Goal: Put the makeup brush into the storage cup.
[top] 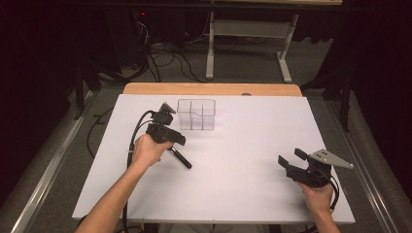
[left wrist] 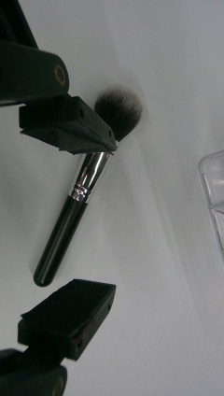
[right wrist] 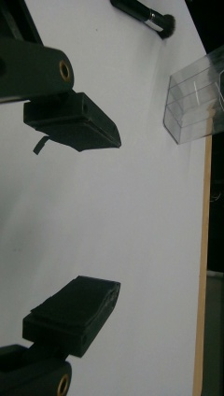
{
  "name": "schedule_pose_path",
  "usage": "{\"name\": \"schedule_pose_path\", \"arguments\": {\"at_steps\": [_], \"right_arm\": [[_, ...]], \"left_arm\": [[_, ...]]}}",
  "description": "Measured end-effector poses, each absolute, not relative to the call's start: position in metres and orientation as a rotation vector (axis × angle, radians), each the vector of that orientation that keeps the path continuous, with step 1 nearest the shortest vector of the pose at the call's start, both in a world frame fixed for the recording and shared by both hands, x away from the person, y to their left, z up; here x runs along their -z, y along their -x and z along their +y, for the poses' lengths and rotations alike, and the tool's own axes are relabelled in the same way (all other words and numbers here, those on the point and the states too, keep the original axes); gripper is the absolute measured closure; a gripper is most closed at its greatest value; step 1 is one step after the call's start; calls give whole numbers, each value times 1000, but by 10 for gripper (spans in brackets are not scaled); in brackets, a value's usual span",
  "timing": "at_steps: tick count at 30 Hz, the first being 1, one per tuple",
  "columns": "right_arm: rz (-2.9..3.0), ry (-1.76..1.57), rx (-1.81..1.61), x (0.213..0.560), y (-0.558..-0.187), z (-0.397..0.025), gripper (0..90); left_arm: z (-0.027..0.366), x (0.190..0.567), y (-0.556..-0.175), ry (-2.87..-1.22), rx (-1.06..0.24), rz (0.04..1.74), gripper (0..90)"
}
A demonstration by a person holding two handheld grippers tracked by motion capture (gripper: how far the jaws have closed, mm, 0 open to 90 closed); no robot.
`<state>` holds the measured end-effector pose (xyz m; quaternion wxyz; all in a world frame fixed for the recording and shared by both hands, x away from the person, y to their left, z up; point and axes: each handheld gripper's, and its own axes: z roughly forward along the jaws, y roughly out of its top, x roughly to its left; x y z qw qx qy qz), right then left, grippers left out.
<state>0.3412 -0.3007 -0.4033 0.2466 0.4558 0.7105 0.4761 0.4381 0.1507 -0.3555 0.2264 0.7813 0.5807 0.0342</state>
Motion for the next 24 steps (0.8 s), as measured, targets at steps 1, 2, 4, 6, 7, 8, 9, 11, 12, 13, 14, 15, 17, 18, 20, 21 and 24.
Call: {"name": "schedule_pose_path", "arguments": {"at_steps": [1, 2, 4, 6, 7, 8, 9, 11, 12, 13, 14, 15, 17, 18, 20, 21, 24], "right_arm": [[1938, -1243, -1298, 403, -341, -301, 278], [1937, -1244, -1299, 403, -341, -300, 278], [1936, -1241, -1301, 403, -341, -300, 278], [1938, -1242, -1300, 403, -341, -300, 278], [1938, -1245, -1300, 403, -341, -301, 278], [1936, -1244, -1298, 403, -341, -301, 278], [1937, -1243, -1300, 403, -341, -301, 278], [1938, -1235, -1300, 404, -342, -300, 278], [1939, -1242, -1300, 403, -341, -300, 278], [1939, -1240, -1298, 403, -341, -300, 278], [1938, -1238, -1297, 403, -341, -300, 278], [1938, -1242, -1298, 403, -341, -300, 278], [1938, -1242, -1299, 403, -341, -300, 278], [1937, -1243, -1300, 403, -341, -300, 278], [1938, -1243, -1302, 403, -341, -300, 278], [1941, -1242, -1302, 403, -341, -300, 278], [1943, -1239, -1302, 403, -341, -300, 278]], "left_arm": [[151, 357, -438, -2152, -89, 1606, 266], [152, 361, -437, -2151, -76, 1614, 266], [153, 363, -437, -2151, -75, 1621, 267], [154, 366, -437, -2151, -72, 1630, 268], [155, 368, -437, -2154, -64, 1638, 269], [155, 369, -437, -2154, -61, 1642, 269], [155, 369, -437, -2154, -61, 1642, 269], [156, 372, -436, -2166, -54, 1651, 269], [156, 372, -436, -2166, -54, 1651, 269], [156, 374, -436, -2167, -63, 1660, 269], [156, 374, -436, -2167, -63, 1660, 269], [157, 375, -436, -2169, -65, 1663, 269], [158, 379, -437, -2172, -62, 1678, 268], [158, 379, -437, -2171, -59, 1681, 268], [158, 381, -438, -2174, -57, 1688, 269], [158, 381, -438, -2174, -57, 1688, 268], [159, 383, -438, -2172, -44, 1696, 266]]}}
